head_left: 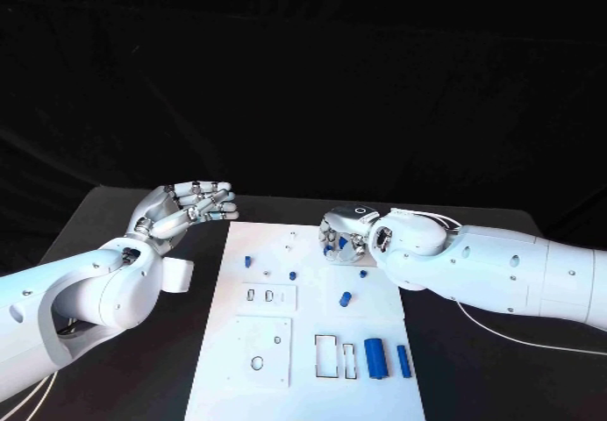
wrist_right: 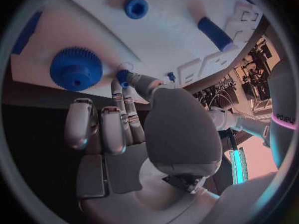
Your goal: Assemble the parts on the task board
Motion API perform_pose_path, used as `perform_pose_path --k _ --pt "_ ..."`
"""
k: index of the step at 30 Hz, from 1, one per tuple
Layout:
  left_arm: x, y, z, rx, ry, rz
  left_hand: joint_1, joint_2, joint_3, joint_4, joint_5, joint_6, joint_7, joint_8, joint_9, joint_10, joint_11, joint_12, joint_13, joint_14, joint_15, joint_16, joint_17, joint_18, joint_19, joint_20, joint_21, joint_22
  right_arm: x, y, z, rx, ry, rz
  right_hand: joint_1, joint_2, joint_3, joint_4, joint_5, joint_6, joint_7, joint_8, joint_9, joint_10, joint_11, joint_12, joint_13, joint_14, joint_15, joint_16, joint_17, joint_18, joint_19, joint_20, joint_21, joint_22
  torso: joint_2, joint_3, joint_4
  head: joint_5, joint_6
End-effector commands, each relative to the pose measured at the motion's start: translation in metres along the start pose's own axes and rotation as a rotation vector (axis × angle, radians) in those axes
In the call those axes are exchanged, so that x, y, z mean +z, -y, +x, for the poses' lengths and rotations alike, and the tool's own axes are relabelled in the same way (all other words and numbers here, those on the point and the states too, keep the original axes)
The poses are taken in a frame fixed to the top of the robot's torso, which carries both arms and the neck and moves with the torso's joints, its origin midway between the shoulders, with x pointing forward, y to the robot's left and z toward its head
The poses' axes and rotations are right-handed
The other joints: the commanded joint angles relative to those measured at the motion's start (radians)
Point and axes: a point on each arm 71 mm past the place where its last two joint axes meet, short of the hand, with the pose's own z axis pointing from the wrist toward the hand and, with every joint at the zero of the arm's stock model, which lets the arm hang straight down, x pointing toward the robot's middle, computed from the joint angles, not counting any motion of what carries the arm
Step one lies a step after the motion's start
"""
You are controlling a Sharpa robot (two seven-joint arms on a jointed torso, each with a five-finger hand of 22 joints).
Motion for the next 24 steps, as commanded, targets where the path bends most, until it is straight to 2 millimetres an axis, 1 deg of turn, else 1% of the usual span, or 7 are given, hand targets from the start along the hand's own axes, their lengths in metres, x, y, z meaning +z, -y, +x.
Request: perform_pose_path --k 1,5,9,11,13,19,24 --pt "0.001 0.001 0.002 -0.009 -0.018 0.007 -0.009 0.001 0.0 0.004 -0.003 0.002 0.019 -0.007 -0.002 0.002 0.005 -0.004 0.001 -0.003 0.004 -0.007 0.002 0.01 0.004 0.001 0.005 0.001 -0.003 -0.005 -0.002 -0.012 0.043 0.004 -0.004 0.006 0.003 -0.002 0.004 0.006 0.0 0.004 0.004 0.019 -0.009 0.002 0.004 0.038 -0.006 0.004 0.001 -0.021 0.004 -0.004 0.004 0.001 -0.001 -0.0006 0.0 0.0 0.0" --pt "0.001 0.001 0.0 -0.007 -0.014 0.007 -0.009 0.001 0.0 0.004 -0.003 0.002 0.019 -0.007 -0.002 0.002 0.005 -0.004 0.001 -0.003 0.004 -0.007 0.002 0.01 0.004 0.001 0.005 0.001 -0.004 -0.013 -0.008 -0.013 0.077 -0.007 -0.005 0.005 0.003 -0.002 0.004 0.006 0.0 0.005 0.005 0.02 -0.01 0.002 0.004 0.038 -0.006 0.005 0.002 -0.021 0.005 -0.004 0.006 0.004 0.001 0.0003 0.0027 -0.001 0.004" --pt "0.001 0.001 0.0 -0.006 -0.012 0.007 -0.009 0.001 0.0 0.004 -0.003 0.002 0.019 -0.007 -0.002 0.002 0.005 -0.004 0.001 -0.003 0.004 -0.007 0.002 0.01 0.004 0.001 0.005 0.001 -0.001 -0.019 -0.013 -0.016 0.109 -0.013 -0.005 0.004 0.004 -0.003 0.004 0.007 -0.001 0.006 0.007 0.022 -0.01 0.003 0.004 0.038 -0.007 0.006 0.004 -0.022 0.007 -0.005 0.008 0.007 0.002 -0.0003 0.0042 -0.002 0.005" --pt "0.001 0.001 -0.001 -0.006 -0.012 0.007 -0.009 0.001 0.0 0.004 -0.003 0.002 0.019 -0.007 -0.002 0.002 0.005 -0.004 0.001 -0.003 0.004 -0.007 0.002 0.01 0.004 0.001 0.005 0.001 0.001 -0.02 -0.015 -0.017 0.124 -0.014 -0.006 0.004 0.004 -0.004 0.004 0.008 -0.001 0.007 0.008 0.022 -0.011 0.003 0.005 0.039 -0.007 0.007 0.005 -0.022 0.008 -0.005 0.009 0.01 0.002 -0.0004 0.0049 -0.002 0.004" --pt "0.001 0.001 -0.001 -0.006 -0.011 0.007 -0.009 0.002 0.0 0.004 -0.002 0.001 0.019 -0.007 -0.002 0.002 0.005 -0.004 0.001 -0.003 0.004 -0.008 0.002 0.01 0.003 0.001 0.005 0.001 0.004 -0.023 -0.017 -0.019 0.14 -0.014 -0.006 0.003 0.004 -0.004 0.004 0.008 -0.001 0.007 0.008 0.023 -0.011 0.003 0.005 0.039 -0.007 0.008 0.007 -0.023 0.01 -0.005 0.011 0.012 0.003 -0.0016 0.0047 0.0 0.004" --pt "0.001 0.001 0.001 -0.007 -0.014 0.008 -0.009 0.002 0.0 0.004 -0.002 0.001 0.019 -0.007 -0.002 0.002 0.005 -0.004 0.001 -0.003 0.004 -0.008 0.002 0.01 0.003 0.001 0.005 0.001 0.013 -0.03 -0.02 -0.025 0.17 -0.016 -0.006 0.002 0.004 -0.006 0.004 0.008 -0.002 0.007 0.009 0.024 -0.011 0.003 0.005 0.039 -0.007 0.009 0.008 -0.023 0.011 -0.005 0.012 0.015 0.006 -0.0007 0.0057 0.0 0.004" --pt "0.001 0.001 0.002 -0.009 -0.018 0.008 -0.009 0.002 0.001 0.003 -0.002 0.001 0.019 -0.008 -0.002 0.001 0.005 -0.005 0.001 -0.003 0.004 -0.008 0.003 0.01 0.003 0.001 0.005 0.001 0.021 -0.035 -0.022 -0.029 0.183 -0.016 -0.007 0.001 0.005 -0.006 0.004 0.008 -0.002 0.008 0.011 0.025 -0.012 0.003 0.005 0.04 -0.008 0.01 0.01 -0.023 0.012 -0.006 0.014 0.017 0.007 -0.0021 0.0071 0.0 0.002"
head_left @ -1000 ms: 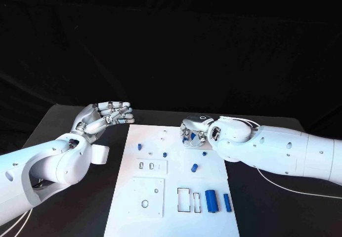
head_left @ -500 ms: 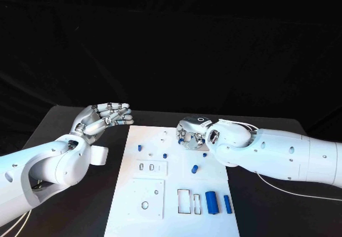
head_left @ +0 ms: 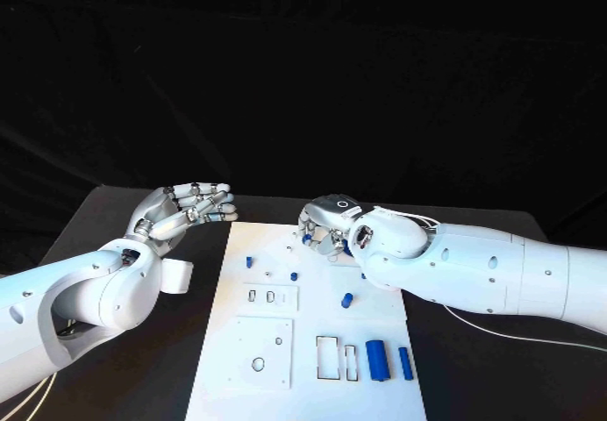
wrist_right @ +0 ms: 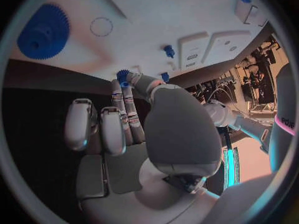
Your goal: Assemble the parts on the task board
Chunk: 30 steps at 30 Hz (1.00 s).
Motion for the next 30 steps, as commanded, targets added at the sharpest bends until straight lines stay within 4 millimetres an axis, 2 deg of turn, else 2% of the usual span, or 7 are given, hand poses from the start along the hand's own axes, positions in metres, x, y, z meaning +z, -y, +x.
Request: perform_pose_path --k 1,9,11,19,30 --pt "0.0 0.002 0.004 -0.011 -0.021 0.009 -0.009 0.002 0.001 0.003 -0.002 0.001 0.019 -0.004 -0.001 0.001 0.005 -0.005 0.001 -0.003 0.004 -0.005 0.002 0.01 0.003 0.001 0.005 0.001 0.004 0.0 -0.003 -0.021 0.039 0.013 -0.007 0.001 0.002 -0.003 0.003 0.008 -0.002 0.006 0.002 0.021 -0.015 0.004 0.004 0.04 -0.008 0.005 0.001 -0.012 0.007 0.0 0.005 0.002 0.002 -0.0006 0.0017 0.0 -0.003" --pt "0.0 0.003 0.005 -0.012 -0.024 0.01 -0.009 0.002 0.001 0.003 -0.002 0.001 0.019 -0.004 -0.001 0.001 0.005 -0.005 0.001 -0.003 0.004 -0.005 0.002 0.01 0.003 0.001 0.005 0.001 0.013 -0.002 -0.004 -0.029 0.047 0.014 -0.01 -0.001 0.002 -0.003 0.003 0.008 -0.002 0.007 0.003 0.022 -0.015 0.003 0.004 0.04 -0.008 0.007 0.004 -0.012 0.006 0.0 0.005 0.001 0.009 -0.0022 0.0075 -0.003 -0.001" --pt "0.0 0.003 0.005 -0.013 -0.026 0.01 -0.009 0.002 0.001 0.003 -0.002 0.001 0.019 -0.004 -0.001 0.001 0.005 -0.005 0.001 -0.003 0.004 -0.005 0.002 0.01 0.003 0.001 0.005 0.001 0.015 -0.002 -0.004 -0.03 0.049 0.014 -0.01 -0.001 0.002 -0.003 0.003 0.008 -0.002 0.007 0.003 0.022 -0.015 0.003 0.004 0.04 -0.008 0.007 0.004 -0.012 0.006 0.0 0.005 0.001 0.008 -0.0013 0.0073 -0.002 -0.002" --pt "-0.001 0.003 0.006 -0.014 -0.029 0.01 -0.009 0.002 0.001 0.003 -0.002 0.001 0.019 -0.004 -0.001 0.001 0.005 -0.005 0.001 -0.003 0.004 -0.005 0.002 0.01 0.003 0.001 0.005 0.001 0.019 -0.004 -0.004 -0.032 0.058 0.013 -0.011 -0.002 0.002 -0.003 0.003 0.007 -0.002 0.007 0.004 0.022 -0.015 0.003 0.004 0.041 -0.008 0.008 0.005 -0.012 0.006 0.0 0.004 0.001 0.016 -0.0024 0.0157 -0.003 0.001" --pt "0.0 0.004 0.007 -0.015 -0.031 0.009 -0.009 0.002 0.001 0.003 -0.002 0.001 0.019 -0.004 -0.001 0.001 0.005 -0.005 0.001 -0.003 0.004 -0.005 0.002 0.01 0.003 0.001 0.005 0.001 0.023 -0.003 -0.003 -0.037 0.055 0.015 -0.013 -0.003 0.002 -0.003 0.003 0.006 -0.002 0.007 0.005 0.022 -0.015 0.003 0.004 0.041 -0.008 0.008 0.005 -0.012 0.005 0.0 0.004 0.001 0.018 -0.0035 0.0173 -0.005 0.001"
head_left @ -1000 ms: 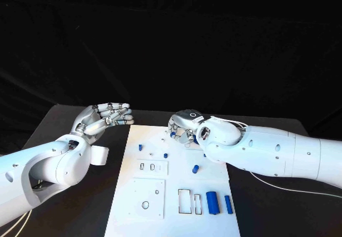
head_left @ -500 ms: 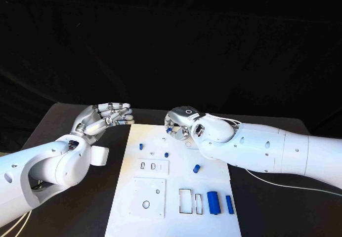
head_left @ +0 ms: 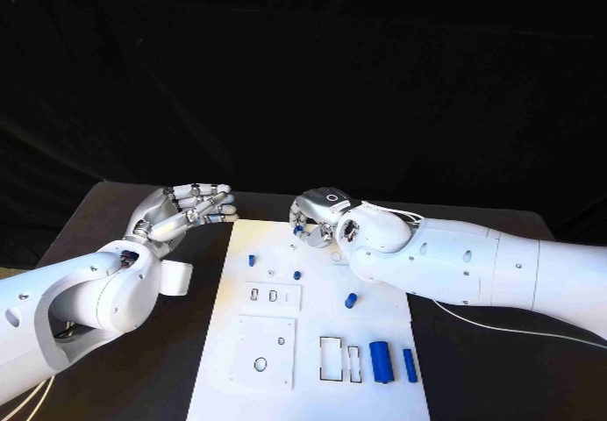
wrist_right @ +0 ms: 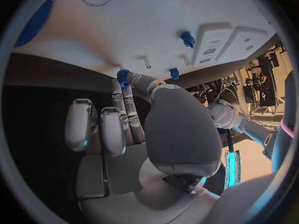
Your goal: Assemble the parts on the task board
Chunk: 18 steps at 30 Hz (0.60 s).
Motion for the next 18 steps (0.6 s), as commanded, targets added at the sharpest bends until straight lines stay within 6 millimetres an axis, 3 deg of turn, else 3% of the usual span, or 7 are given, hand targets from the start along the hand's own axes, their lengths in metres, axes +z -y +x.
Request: perform_pose_path --k 1,11,12,18 --pt "0.0008 0.0017 0.0033 -0.011 -0.022 0.008 -0.009 0.002 0.001 0.003 -0.002 0.001 0.019 -0.004 -0.001 0.001 0.005 -0.005 0.001 -0.003 0.004 -0.005 0.001 0.01 0.003 0.001 0.005 0.001 0.0013 -0.0007 0.0005 -0.016 0.002 -0.005 -0.01 0.0 0.002 -0.003 0.005 0.007 -0.002 0.003 0.001 0.022 -0.015 0.004 0.0 0.041 -0.008 0.004 0.001 -0.015 0.004 0.001 0.004 0.0 0.001 -0.0007 0.0014 0.0 -0.002" --pt "0.0014 0.0023 0.0031 -0.01 -0.021 0.01 -0.009 0.002 0.001 0.003 -0.002 0.001 0.019 -0.004 -0.001 0.001 0.005 -0.005 0.001 -0.003 0.004 -0.005 0.001 0.01 0.003 0.001 0.005 0.001 0.0036 -0.0004 0.0052 -0.02 -0.026 0.0 -0.014 -0.002 0.002 -0.002 0.005 0.005 -0.002 0.003 0.002 0.022 -0.015 0.003 0.0 0.04 -0.008 0.004 -0.001 -0.014 0.001 0.001 0.002 -0.003 0.002 -0.0008 0.0029 0.002 -0.007" --pt "0.0015 0.0024 0.0031 -0.009 -0.021 0.01 -0.009 0.002 0.001 0.003 -0.002 0.001 0.019 -0.004 -0.001 0.001 0.005 -0.005 0.001 -0.003 0.004 -0.005 0.001 0.01 0.003 0.001 0.005 0.001 0.0037 -0.0002 0.0056 -0.021 -0.029 0.001 -0.021 -0.006 0.007 -0.001 0.048 0.002 -0.001 0.005 0.008 0.023 -0.014 0.002 -0.001 0.04 -0.007 0.005 -0.001 -0.014 0.001 0.001 0.003 -0.001 0.002 -0.0011 0.0026 0.002 -0.008" --pt "0.0018 0.0027 0.0031 -0.009 -0.021 0.011 -0.009 0.002 0.001 0.003 -0.002 0.001 0.019 -0.004 -0.001 0.001 0.005 -0.005 0.001 -0.003 0.004 -0.005 0.001 0.01 0.003 0.001 0.005 0.001 0.0045 0.0017 0.0072 -0.026 -0.042 0.008 -0.021 -0.006 0.007 -0.001 0.049 0.002 -0.002 0.005 0.009 0.023 -0.014 0.002 -0.001 0.04 -0.007 0.005 -0.002 -0.014 0.001 0.001 0.003 -0.002 0.002 -0.0018 0.0032 0.001 -0.011"
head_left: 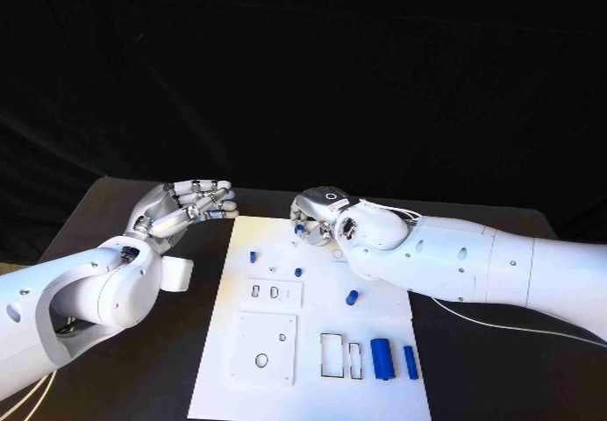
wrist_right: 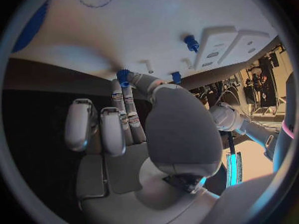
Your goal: Assemble the parts on the task board
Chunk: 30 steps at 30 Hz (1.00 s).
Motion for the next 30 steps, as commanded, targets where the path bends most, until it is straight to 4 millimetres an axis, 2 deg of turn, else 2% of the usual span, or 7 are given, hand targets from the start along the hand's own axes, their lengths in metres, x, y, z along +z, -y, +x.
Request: perform_pose_path --k 1,7,13,15,18,25,30 --pt "0.001 0.002 0.003 -0.01 -0.02 0.009 -0.009 0.002 0.001 0.003 -0.002 0.001 0.019 -0.004 -0.001 0.001 0.005 -0.005 0.001 -0.003 0.004 -0.005 0.001 0.01 0.003 0.001 0.005 0.001 0.001 0.001 0.002 -0.018 -0.022 0.0 -0.008 0.003 0.006 0.0 0.003 0.001 -0.001 0.005 0.002 0.02 -0.016 0.004 -0.001 0.04 -0.007 0.005 -0.001 -0.014 -0.001 0.001 0.001 -0.002 0.0 -0.0001 0.0005 -0.001 -0.002" --pt "0.001 0.002 0.003 -0.01 -0.02 0.009 -0.009 0.002 0.001 0.002 -0.002 0.0 0.019 -0.006 -0.002 -0.001 0.005 -0.006 0.001 -0.003 0.004 -0.007 0.003 0.01 0.001 0.001 0.007 0.002 0.003 0.001 0.002 -0.012 -0.007 0.001 -0.02 -0.011 0.012 -0.001 0.005 -0.029 0.008 -0.008 0.006 -0.002 -0.007 -0.011 -0.006 0.037 -0.001 0.004 -0.009 -0.011 -0.013 0.005 -0.009 -0.016 -0.001 -0.0007 0.0024 -0.003 -0.001" --pt "0.001 0.002 0.002 -0.01 -0.021 0.009 -0.009 0.002 0.001 0.002 -0.002 0.0 0.019 -0.006 -0.002 -0.001 0.005 -0.006 0.001 -0.003 0.004 -0.007 0.003 0.01 0.001 0.001 0.007 0.002 0.003 0.001 0.0 0.004 0.018 -0.008 -0.046 -0.061 -0.007 0.004 -0.028 -0.134 0.045 -0.071 -0.007 -0.157 0.036 -0.041 -0.044 0.003 0.035 -0.05 -0.129 0.017 -0.099 0.038 -0.105 -0.143 -0.001 -0.001 0.0041 -0.003 0.0" --pt "0.001 0.002 0.002 -0.01 -0.02 0.008 -0.009 0.002 0.001 0.002 -0.002 0.0 0.019 -0.006 -0.002 -0.001 0.005 -0.006 0.001 -0.003 0.004 -0.007 0.003 0.01 0.001 0.001 0.007 0.002 0.001 0.002 0.0 0.008 0.023 -0.01 -0.04 -0.058 -0.062 0.005 -0.019 -0.149 0.046 -0.084 -0.01 -0.204 0.044 -0.037 -0.048 -0.008 0.037 -0.069 -0.167 0.026 -0.124 0.044 -0.14 -0.185 -0.002 -0.001 0.0039 -0.003 0.0" --pt "0.001 0.001 0.002 -0.009 -0.019 0.008 -0.009 0.002 0.001 0.002 -0.002 0.0 0.019 -0.006 -0.002 -0.001 0.005 -0.006 0.001 -0.003 0.004 -0.007 0.003 0.01 0.001 0.001 0.007 0.002 -0.004 0.005 -0.002 0.014 0.028 -0.007 0.018 -0.021 -0.235 0.033 -0.004 -0.155 0.041 -0.106 -0.016 -0.243 0.04 -0.009 -0.045 -0.008 0.036 -0.079 -0.191 0.03 -0.123 0.042 -0.174 -0.211 -0.002 -0.0013 0.0038 -0.002 0.001" --pt "0.001 0.001 -0.001 -0.008 -0.014 0.007 -0.01 0.002 0.001 0.001 -0.002 0.0 0.019 -0.006 -0.002 -0.001 0.005 -0.006 0.001 -0.003 0.004 -0.007 0.003 0.01 0.0 0.002 0.007 0.002 -0.034 0.025 -0.008 0.057 0.026 0.05 0.048 -0.015 -0.323 0.081 0.002 -0.144 0.039 -0.115 -0.019 -0.236 0.034 0.023 -0.044 -0.005 0.033 -0.075 -0.191 0.028 -0.108 0.039 -0.177 -0.203 -0.002 -0.0016 0.0039 -0.006 0.005" --pt "0.002 0.001 -0.004 -0.011 -0.007 0.006 -0.01 0.002 0.001 0.001 -0.002 -0.001 0.019 -0.006 -0.002 -0.002 0.005 -0.006 0.001 -0.003 0.004 -0.008 0.003 0.01 0.0 0.002 0.007 0.002 -0.064 0.046 -0.018 0.155 0.04 0.117 0.061 -0.011 -0.321 0.115 0.009 -0.12 0.036 -0.114 -0.018 -0.167 0.024 0.064 -0.039 0.011 0.026 -0.045 -0.14 0.016 -0.067 0.032 -0.138 -0.143 -0.003 0.0006 -0.0026 -0.008 0.011"
